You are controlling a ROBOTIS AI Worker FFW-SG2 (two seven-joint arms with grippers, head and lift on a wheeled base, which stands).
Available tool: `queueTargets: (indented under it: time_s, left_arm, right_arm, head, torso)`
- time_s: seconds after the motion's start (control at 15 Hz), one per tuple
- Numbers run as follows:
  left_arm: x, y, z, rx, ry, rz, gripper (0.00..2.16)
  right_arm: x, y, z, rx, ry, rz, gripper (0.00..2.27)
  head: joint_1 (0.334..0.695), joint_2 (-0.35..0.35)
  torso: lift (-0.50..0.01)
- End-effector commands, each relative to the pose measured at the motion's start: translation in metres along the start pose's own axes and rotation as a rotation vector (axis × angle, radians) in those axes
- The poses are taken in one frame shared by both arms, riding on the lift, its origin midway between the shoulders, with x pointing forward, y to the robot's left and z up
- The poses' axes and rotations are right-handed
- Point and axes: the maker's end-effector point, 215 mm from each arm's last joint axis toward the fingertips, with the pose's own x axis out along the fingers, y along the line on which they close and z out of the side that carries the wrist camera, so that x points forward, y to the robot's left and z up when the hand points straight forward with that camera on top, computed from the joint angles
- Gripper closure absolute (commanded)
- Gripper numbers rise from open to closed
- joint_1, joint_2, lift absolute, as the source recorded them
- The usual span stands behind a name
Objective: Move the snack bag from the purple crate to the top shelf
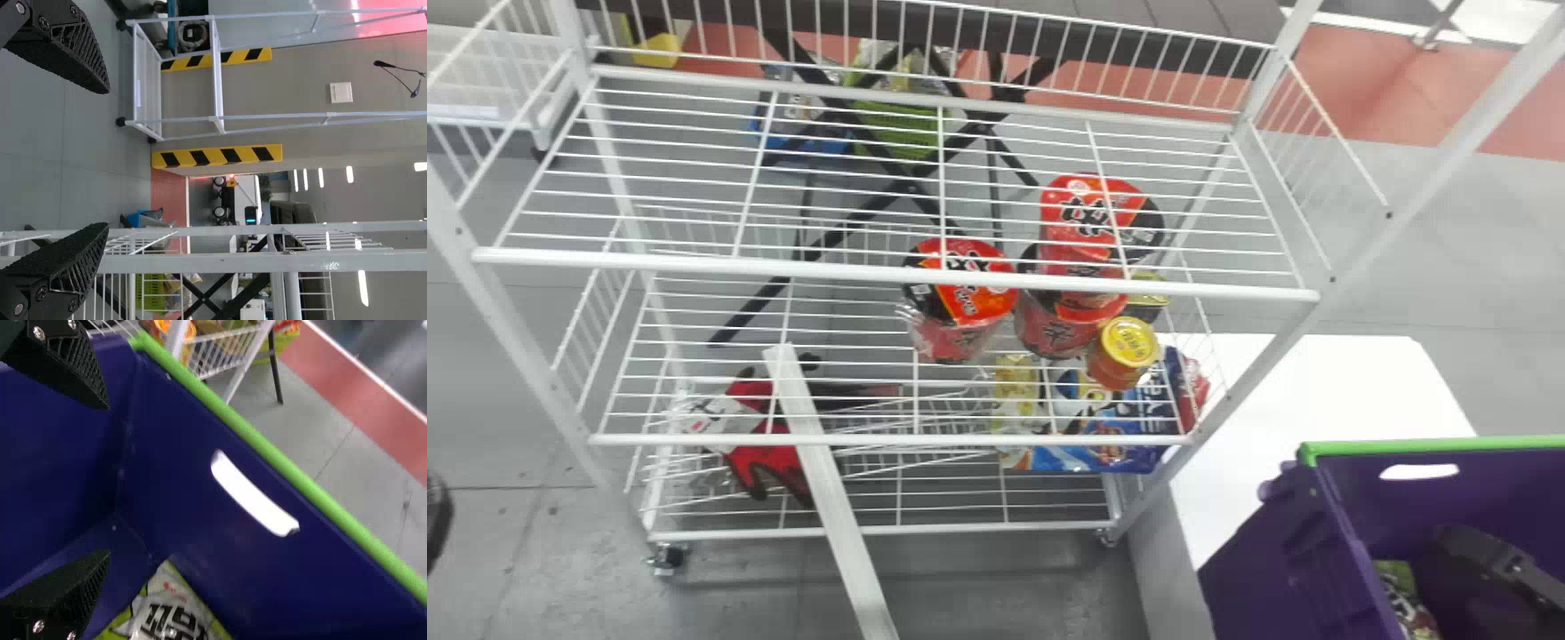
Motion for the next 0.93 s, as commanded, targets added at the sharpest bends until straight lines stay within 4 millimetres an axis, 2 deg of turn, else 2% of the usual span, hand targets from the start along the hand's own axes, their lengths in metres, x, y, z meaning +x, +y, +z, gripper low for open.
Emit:
queueTargets:
  time_s: [0.0,0.13,0.33,0.53,0.87]
  left_arm:
    - [0.000,0.001,0.001,0.004,-0.001,-0.003,0.10]
    - [0.001,0.001,0.001,0.005,-0.001,-0.004,0.10]
    - [0.001,0.004,-0.001,0.007,0.003,-0.002,0.10]
    - [0.002,0.008,-0.001,0.010,0.003,-0.002,0.10]
    - [0.003,0.005,-0.004,0.008,0.007,-0.009,0.10]
  right_arm:
    - [0.007,-0.021,0.015,0.022,0.016,-0.056,0.02]
    - [0.009,-0.037,0.027,0.031,0.024,-0.104,0.02]
    - [0.012,-0.071,0.029,0.057,0.062,-0.194,0.02]
    - [0.018,-0.101,0.031,0.112,0.131,-0.236,0.02]
    - [0.049,-0.120,0.025,0.091,0.163,-0.270,0.02]
  head:
    - [0.695,-0.255]
    - [0.695,-0.293]
    - [0.695,-0.350]
    - [0.695,-0.350]
    - [0.695,-0.350]
  torso:
    - [-0.453]
    - [-0.453]
    - [-0.453]
    - [-0.453]
    - [-0.453]
